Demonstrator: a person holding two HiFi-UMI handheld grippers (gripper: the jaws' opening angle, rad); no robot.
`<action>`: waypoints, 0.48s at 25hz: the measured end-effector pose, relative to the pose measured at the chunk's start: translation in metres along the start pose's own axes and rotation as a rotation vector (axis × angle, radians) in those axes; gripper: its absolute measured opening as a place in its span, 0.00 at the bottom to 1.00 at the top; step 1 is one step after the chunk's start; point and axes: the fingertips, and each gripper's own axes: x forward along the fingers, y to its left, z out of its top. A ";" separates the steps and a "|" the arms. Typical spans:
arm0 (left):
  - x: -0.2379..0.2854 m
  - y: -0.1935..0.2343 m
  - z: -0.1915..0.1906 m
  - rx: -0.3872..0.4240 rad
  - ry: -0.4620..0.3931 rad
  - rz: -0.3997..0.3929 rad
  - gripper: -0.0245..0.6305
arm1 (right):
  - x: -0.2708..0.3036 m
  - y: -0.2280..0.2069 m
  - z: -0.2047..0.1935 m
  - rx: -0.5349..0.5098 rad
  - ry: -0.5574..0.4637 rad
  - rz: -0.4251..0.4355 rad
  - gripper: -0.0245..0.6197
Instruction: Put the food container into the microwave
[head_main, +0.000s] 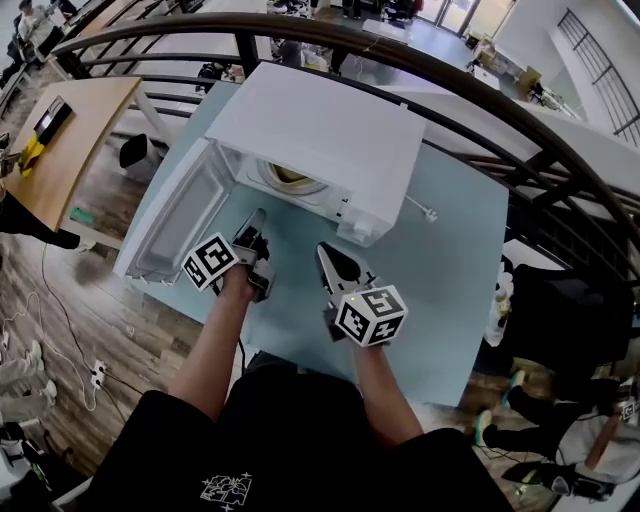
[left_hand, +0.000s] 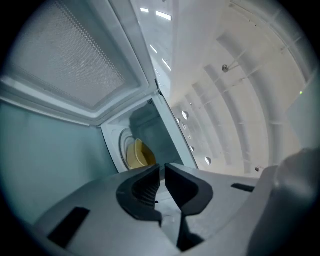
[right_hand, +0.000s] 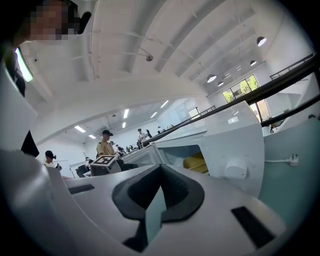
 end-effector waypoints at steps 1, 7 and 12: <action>-0.004 -0.003 -0.002 0.011 -0.003 0.002 0.09 | -0.003 0.002 0.001 -0.005 -0.001 0.004 0.05; -0.031 -0.022 -0.009 0.095 -0.033 0.003 0.06 | -0.020 0.009 0.004 -0.034 -0.002 0.026 0.05; -0.058 -0.041 -0.013 0.184 -0.068 0.010 0.05 | -0.036 0.017 0.009 -0.054 -0.006 0.051 0.05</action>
